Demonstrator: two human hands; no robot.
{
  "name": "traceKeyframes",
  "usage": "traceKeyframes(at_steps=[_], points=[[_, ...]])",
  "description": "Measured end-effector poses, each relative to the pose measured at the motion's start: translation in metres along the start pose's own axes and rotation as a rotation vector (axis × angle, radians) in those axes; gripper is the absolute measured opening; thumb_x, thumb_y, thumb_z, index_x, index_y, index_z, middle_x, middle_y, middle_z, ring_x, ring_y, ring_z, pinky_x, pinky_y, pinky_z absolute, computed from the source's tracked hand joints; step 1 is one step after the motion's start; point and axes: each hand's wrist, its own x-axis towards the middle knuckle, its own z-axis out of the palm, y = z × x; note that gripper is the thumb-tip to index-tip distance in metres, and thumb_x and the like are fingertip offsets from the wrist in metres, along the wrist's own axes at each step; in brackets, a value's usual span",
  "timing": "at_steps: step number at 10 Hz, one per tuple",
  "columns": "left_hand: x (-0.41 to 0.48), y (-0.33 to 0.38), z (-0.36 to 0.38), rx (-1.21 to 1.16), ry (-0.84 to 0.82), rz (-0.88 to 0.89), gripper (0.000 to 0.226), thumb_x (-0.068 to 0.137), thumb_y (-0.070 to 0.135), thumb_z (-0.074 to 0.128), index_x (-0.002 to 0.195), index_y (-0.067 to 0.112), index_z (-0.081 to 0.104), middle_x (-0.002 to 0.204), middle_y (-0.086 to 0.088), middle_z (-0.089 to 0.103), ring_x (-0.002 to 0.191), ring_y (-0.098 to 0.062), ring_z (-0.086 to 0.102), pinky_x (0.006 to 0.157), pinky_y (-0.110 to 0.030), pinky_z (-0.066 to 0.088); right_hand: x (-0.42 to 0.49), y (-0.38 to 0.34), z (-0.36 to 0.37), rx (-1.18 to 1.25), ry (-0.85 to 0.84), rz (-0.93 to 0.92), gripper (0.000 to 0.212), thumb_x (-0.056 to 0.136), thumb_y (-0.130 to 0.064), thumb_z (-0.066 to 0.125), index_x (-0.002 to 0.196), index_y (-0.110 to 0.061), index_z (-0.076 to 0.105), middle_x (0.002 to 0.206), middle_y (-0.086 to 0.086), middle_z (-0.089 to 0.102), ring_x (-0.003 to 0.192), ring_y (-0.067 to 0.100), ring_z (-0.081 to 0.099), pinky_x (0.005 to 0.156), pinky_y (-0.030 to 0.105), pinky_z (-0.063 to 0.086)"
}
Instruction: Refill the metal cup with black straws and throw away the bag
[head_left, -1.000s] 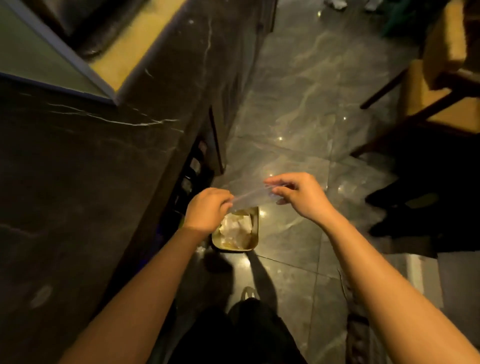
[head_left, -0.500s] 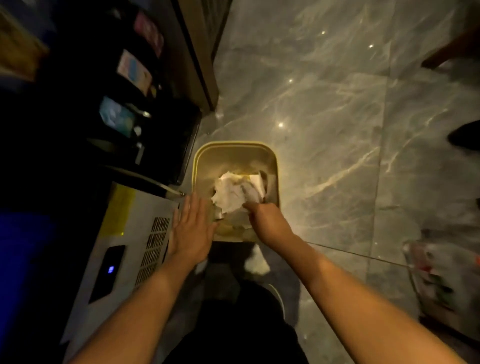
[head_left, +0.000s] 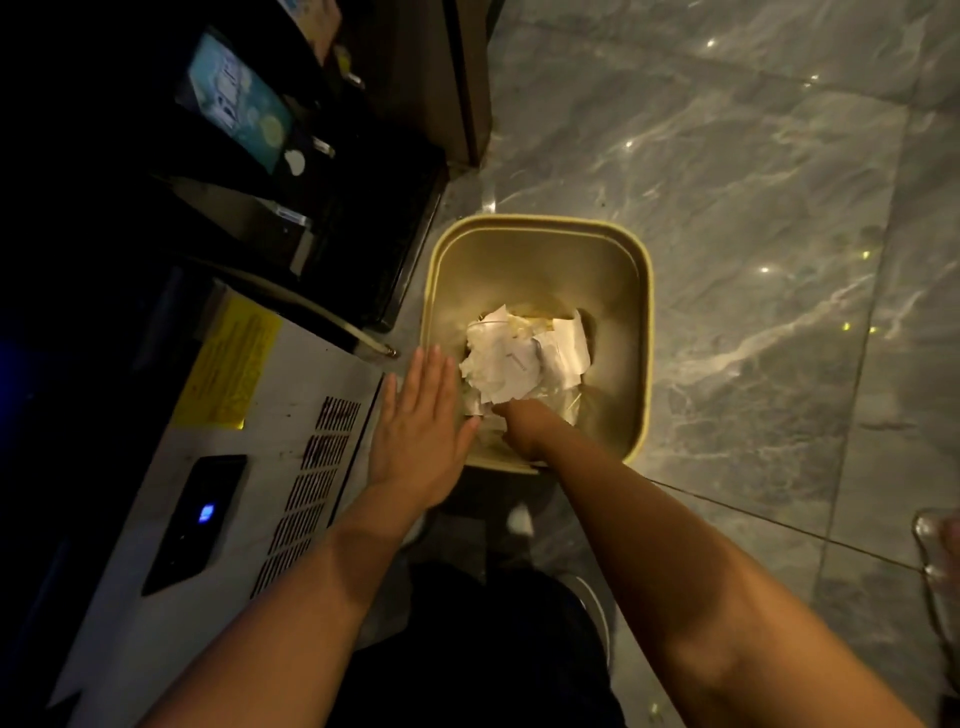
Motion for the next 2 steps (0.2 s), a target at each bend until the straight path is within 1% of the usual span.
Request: traceKeyframes(at_steps=[1, 2], points=[[-0.009, 0.005, -0.026, 0.014, -0.084, -0.035, 0.062, 0.092, 0.044, 0.015, 0.123, 0.014, -0.029, 0.135, -0.007, -0.032, 0.127, -0.019, -0.03, 0.106, -0.037, -0.016, -0.044, -0.005, -0.023, 0.053, 0.06, -0.011, 0.043, 0.093, -0.016, 0.04, 0.135, -0.008, 0.033, 0.14, 0.019, 0.043, 0.127, 0.032, 0.041, 0.105, 0.037, 0.032], [-0.034, 0.027, -0.07, -0.06, -0.068, -0.011, 0.062, 0.092, 0.043, 0.016, 0.124, 0.013, -0.028, 0.135, -0.005, -0.032, 0.13, -0.018, -0.028, 0.111, -0.037, -0.013, -0.105, -0.013, -0.044, 0.176, 0.261, -0.093, 0.055, 0.094, -0.027, 0.039, 0.141, -0.007, 0.018, 0.145, 0.02, 0.035, 0.13, 0.035, 0.037, 0.104, 0.036, 0.03]])
